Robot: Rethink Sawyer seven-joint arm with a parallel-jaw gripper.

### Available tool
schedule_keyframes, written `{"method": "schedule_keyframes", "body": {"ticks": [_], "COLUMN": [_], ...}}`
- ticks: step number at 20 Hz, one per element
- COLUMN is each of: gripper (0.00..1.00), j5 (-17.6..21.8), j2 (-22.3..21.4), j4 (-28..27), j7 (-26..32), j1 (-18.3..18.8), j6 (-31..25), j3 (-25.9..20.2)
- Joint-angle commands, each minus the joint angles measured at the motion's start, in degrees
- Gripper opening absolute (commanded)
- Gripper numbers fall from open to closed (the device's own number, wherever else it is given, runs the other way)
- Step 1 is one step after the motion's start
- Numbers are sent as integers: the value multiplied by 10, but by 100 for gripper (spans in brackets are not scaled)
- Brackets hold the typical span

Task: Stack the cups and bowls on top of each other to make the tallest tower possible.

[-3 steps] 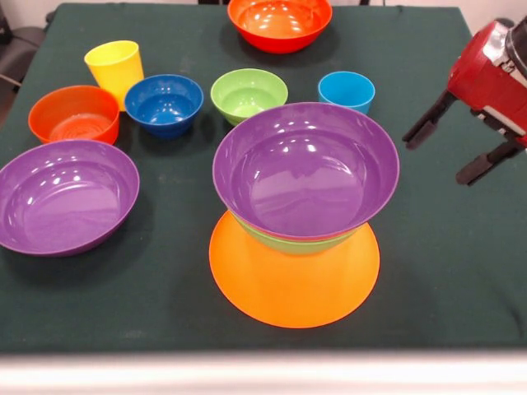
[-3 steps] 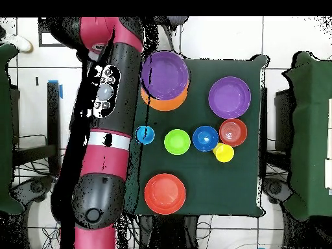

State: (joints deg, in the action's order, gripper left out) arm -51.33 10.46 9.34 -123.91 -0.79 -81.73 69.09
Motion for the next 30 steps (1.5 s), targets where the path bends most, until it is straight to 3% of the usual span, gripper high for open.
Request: {"method": "schedule_keyframes", "body": {"ticks": [1,20,30], "gripper": [100,100,100], "j5": [65,82,132], "j2": [-19,-12,-39], "j4": [81,33,95], "j7": [141,169,193], "j1": [2,42,28], "j6": [-40,-64,-34], "j3": [-118,-147,-205]}}
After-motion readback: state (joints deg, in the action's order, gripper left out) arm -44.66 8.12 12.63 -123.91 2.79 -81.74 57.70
